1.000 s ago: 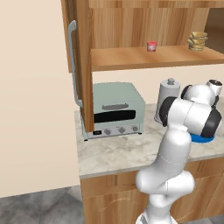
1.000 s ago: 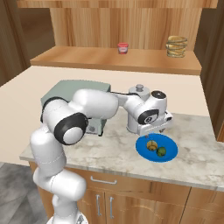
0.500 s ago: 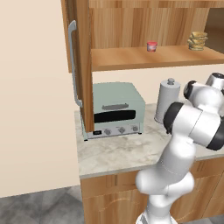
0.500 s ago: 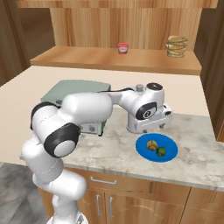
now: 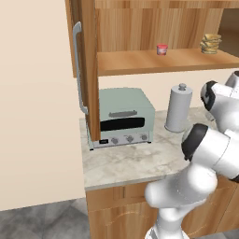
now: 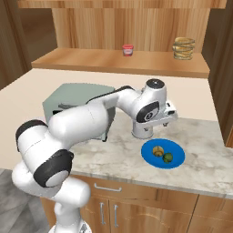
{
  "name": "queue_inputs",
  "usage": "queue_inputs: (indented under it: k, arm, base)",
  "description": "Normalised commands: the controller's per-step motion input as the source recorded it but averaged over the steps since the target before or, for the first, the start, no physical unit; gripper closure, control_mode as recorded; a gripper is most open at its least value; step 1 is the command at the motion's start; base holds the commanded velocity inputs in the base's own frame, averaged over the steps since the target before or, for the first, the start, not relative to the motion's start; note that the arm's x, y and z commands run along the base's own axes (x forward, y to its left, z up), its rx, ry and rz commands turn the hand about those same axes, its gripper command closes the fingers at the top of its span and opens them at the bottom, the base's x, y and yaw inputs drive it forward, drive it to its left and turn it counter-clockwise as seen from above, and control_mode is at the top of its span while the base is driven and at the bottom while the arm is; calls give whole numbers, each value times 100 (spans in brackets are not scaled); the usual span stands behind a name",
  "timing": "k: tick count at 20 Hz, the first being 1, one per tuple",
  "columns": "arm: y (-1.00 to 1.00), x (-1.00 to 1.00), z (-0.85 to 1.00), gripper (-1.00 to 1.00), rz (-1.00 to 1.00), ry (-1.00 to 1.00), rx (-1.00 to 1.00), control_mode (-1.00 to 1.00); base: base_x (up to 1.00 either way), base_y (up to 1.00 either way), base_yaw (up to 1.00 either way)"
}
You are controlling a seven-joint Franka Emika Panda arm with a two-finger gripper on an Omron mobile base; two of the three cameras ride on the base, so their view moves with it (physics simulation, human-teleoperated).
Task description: Pick the avocado and bread from the counter and place them on the plate. Then pick the jam from the cabinet and place it next to the plate. Lastly close the cabinet door.
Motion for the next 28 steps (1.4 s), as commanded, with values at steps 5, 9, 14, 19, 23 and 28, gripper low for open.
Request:
queue_inputs:
  k: [5,9,14,19,23,28]
  arm:
    - [28,-21,43,-100,-17,-11,0,-100]
    - [26,-19,45,-100,-13,-15,0,-100]
    - [29,-17,45,-100,-7,-12,0,-100]
    - [32,-14,44,-100,-8,-14,0,-100]
    - [31,-8,40,-100,-5,-14,3,-100]
    - [29,-4,40,-100,-3,-8,12,-100]
  base:
    - [0,0,0]
    - [0,0,0]
    - [0,0,0]
    - [0,0,0]
    - [0,0,0]
    - [0,0,0]
